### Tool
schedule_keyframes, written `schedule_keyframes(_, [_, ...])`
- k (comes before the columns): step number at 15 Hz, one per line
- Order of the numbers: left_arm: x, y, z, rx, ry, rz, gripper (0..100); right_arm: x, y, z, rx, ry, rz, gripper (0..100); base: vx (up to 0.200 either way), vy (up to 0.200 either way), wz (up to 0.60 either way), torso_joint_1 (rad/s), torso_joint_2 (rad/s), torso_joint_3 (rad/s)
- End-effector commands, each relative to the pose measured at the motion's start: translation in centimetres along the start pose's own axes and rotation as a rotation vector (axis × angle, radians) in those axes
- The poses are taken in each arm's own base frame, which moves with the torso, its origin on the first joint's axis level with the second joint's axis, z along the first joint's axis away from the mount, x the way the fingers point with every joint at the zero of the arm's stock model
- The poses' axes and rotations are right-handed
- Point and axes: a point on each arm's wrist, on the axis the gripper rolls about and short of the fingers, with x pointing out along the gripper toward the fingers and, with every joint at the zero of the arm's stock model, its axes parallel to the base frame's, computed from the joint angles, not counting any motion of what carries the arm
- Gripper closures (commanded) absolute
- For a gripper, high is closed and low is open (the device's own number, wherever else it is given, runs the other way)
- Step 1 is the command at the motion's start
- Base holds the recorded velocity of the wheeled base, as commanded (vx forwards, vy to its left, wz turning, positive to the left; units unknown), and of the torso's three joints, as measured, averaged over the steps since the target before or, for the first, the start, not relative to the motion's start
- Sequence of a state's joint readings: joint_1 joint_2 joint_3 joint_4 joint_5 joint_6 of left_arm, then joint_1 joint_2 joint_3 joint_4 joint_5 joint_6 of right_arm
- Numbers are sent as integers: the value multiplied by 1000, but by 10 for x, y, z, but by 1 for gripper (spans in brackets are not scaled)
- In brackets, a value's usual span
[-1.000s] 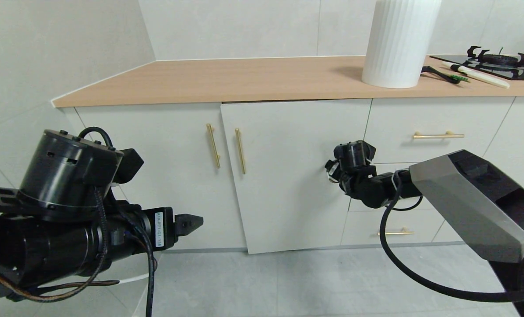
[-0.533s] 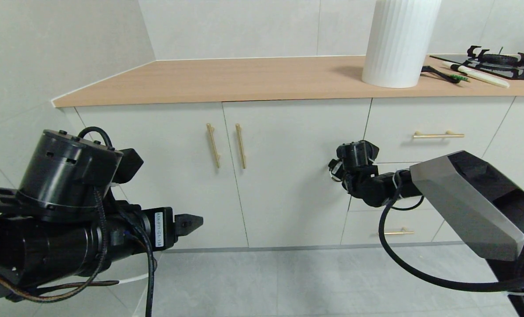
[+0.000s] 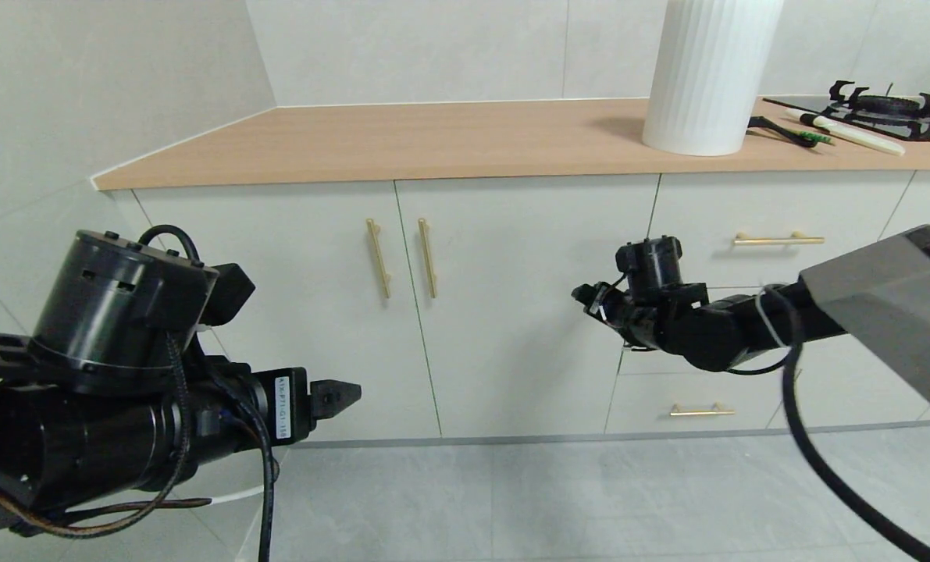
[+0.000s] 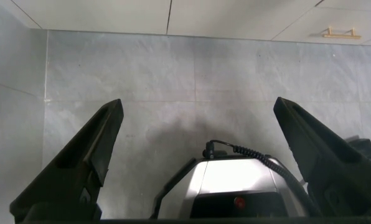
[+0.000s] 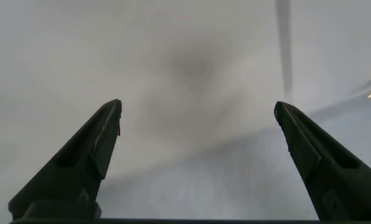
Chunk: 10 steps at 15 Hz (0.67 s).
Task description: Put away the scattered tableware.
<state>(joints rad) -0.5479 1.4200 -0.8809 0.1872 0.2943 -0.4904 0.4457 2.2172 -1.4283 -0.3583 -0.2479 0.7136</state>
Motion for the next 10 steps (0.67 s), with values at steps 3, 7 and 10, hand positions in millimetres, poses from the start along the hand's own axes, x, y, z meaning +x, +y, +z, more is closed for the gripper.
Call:
schedule_keyframes(3, [-26,8,7,-27,-86,-29,0,-133,5,38,-158,-12,181,0,0,0,0,0,0,0])
schedule_keyframes(7, [-82,35,11,34,-275,-39,0,-248,-24,56,-297,-179,226,0,0,0,0,0,0,0])
schedule_keyframes(10, [-132,66,-13,87,-444,-7,0,-316,-60,50,-304,-326,174,0,0,0,0,0,0,0])
